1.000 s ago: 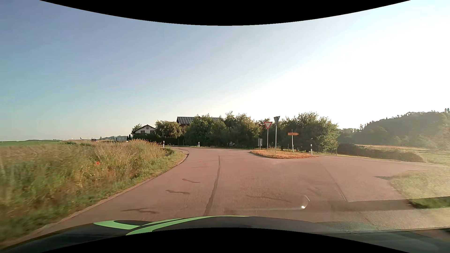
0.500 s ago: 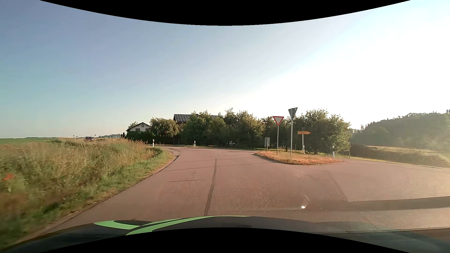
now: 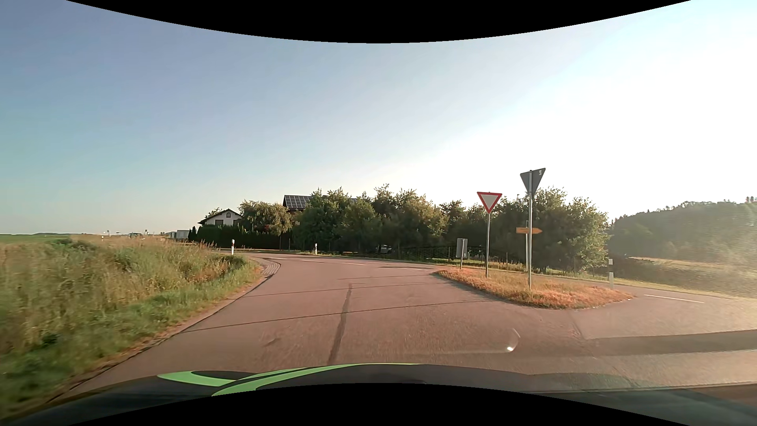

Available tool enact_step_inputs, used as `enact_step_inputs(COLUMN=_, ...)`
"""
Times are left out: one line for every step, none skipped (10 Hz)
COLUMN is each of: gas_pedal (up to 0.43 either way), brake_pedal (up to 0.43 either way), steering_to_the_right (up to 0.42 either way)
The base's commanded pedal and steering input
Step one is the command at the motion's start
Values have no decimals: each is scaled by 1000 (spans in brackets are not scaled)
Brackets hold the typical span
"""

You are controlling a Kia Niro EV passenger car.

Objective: Follow the waypoints while adhering to traffic rules and regulations

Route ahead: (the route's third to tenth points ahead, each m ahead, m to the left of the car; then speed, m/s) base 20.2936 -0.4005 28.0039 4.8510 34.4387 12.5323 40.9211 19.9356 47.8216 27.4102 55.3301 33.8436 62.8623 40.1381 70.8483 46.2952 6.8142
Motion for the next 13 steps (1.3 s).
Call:
enact_step_inputs(gas_pedal=0, brake_pedal=226, steering_to_the_right=-9)
enact_step_inputs(gas_pedal=0, brake_pedal=226, steering_to_the_right=-9)
enact_step_inputs(gas_pedal=0, brake_pedal=232, steering_to_the_right=-10)
enact_step_inputs(gas_pedal=0, brake_pedal=232, steering_to_the_right=-9)
enact_step_inputs(gas_pedal=0, brake_pedal=232, steering_to_the_right=-10)
enact_step_inputs(gas_pedal=0, brake_pedal=232, steering_to_the_right=-9)
enact_step_inputs(gas_pedal=0, brake_pedal=226, steering_to_the_right=-10)
enact_step_inputs(gas_pedal=0, brake_pedal=226, steering_to_the_right=-10)
enact_step_inputs(gas_pedal=0, brake_pedal=226, steering_to_the_right=-10)
enact_step_inputs(gas_pedal=0, brake_pedal=226, steering_to_the_right=-10)
enact_step_inputs(gas_pedal=0, brake_pedal=226, steering_to_the_right=-10)
enact_step_inputs(gas_pedal=0, brake_pedal=226, steering_to_the_right=-10)
enact_step_inputs(gas_pedal=0, brake_pedal=232, steering_to_the_right=-10)
